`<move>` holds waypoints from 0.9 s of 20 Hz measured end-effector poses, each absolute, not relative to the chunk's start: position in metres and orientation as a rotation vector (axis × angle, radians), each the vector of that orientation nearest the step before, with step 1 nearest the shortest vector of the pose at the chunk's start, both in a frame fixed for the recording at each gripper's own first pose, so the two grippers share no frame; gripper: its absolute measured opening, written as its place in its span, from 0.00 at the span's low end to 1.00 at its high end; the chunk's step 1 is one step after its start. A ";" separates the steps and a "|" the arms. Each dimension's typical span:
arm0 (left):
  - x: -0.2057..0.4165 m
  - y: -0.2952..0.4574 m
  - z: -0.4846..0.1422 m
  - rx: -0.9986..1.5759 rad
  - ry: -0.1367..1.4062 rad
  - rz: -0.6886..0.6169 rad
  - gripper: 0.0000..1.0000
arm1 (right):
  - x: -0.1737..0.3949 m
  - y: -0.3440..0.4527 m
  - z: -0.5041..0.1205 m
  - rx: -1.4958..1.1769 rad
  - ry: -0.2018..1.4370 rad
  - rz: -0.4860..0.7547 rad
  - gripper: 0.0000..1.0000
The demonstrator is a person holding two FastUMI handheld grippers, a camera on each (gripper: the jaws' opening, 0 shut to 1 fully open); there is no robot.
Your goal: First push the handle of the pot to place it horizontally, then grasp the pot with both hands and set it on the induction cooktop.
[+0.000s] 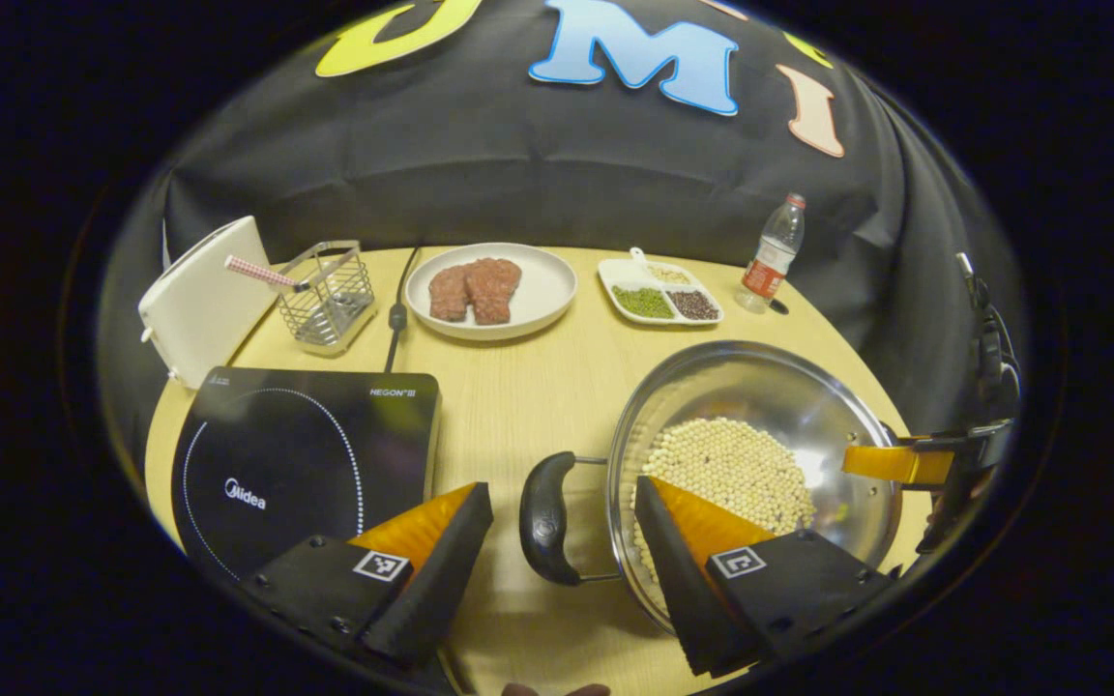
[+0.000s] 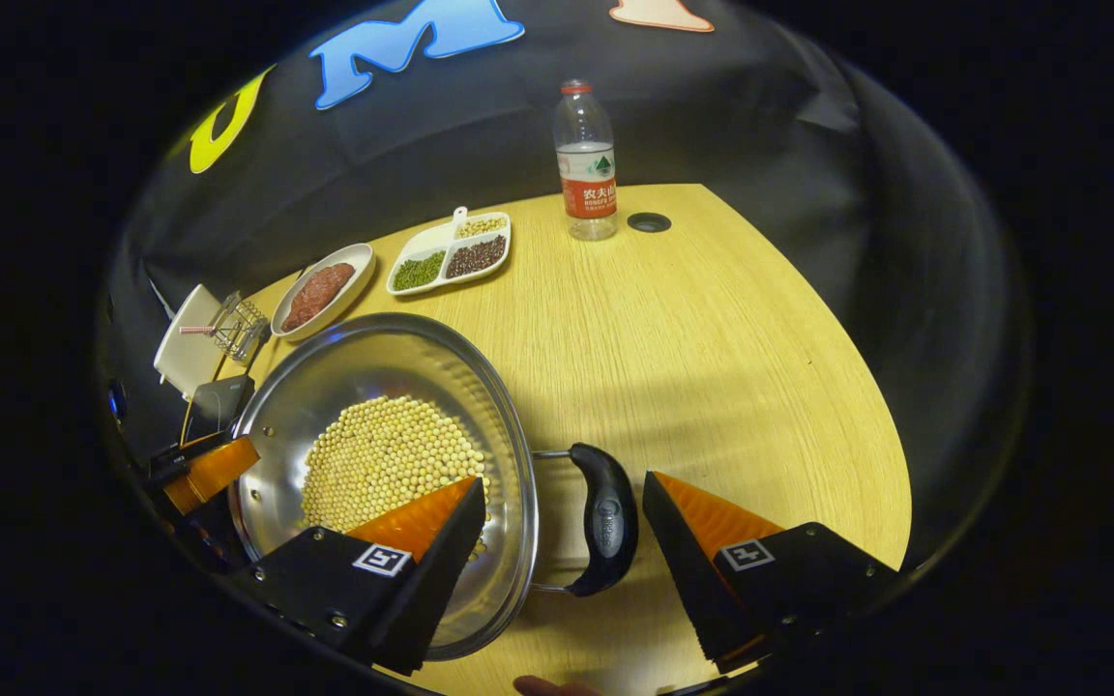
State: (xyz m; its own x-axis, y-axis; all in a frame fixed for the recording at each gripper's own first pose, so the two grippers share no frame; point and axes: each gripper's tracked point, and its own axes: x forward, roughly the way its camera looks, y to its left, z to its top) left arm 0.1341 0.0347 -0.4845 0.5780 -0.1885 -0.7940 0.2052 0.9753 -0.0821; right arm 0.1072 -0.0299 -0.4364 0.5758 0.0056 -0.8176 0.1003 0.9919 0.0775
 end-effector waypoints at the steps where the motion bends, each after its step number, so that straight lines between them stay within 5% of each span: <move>1: 0.134 0.034 -0.488 0.021 0.930 -0.234 0.96 | 0.109 -0.029 -0.439 0.129 0.959 -0.061 1.00; 4: 0.133 0.032 -0.494 0.037 0.953 -0.240 0.93 | 0.107 -0.026 -0.449 0.141 0.986 -0.069 1.00; 8: 0.132 0.030 -0.502 0.036 0.982 -0.250 0.79 | 0.108 -0.035 -0.451 0.100 0.988 -0.110 0.80; 9: 0.130 0.030 -0.500 0.038 0.986 -0.247 0.75 | 0.107 -0.034 -0.452 0.118 0.997 -0.114 0.68; 10: 0.130 0.030 -0.502 0.043 0.996 -0.249 0.70 | 0.108 -0.033 -0.455 0.142 0.999 -0.118 0.73; 13: 0.129 0.029 -0.505 0.048 1.039 -0.244 0.66 | 0.106 -0.032 -0.454 0.181 1.016 -0.120 0.63; 18: 0.130 0.030 -0.498 0.068 1.033 -0.254 0.59 | 0.104 -0.030 -0.444 0.145 1.019 -0.129 0.62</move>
State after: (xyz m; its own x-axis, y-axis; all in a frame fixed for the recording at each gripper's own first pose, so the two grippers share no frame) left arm 0.1303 0.0298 -0.4984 0.4854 -0.1763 -0.8563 0.2403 0.9686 -0.0632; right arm 0.1037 -0.0299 -0.4445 0.5180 -0.0394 -0.8545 0.1741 0.9829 0.0602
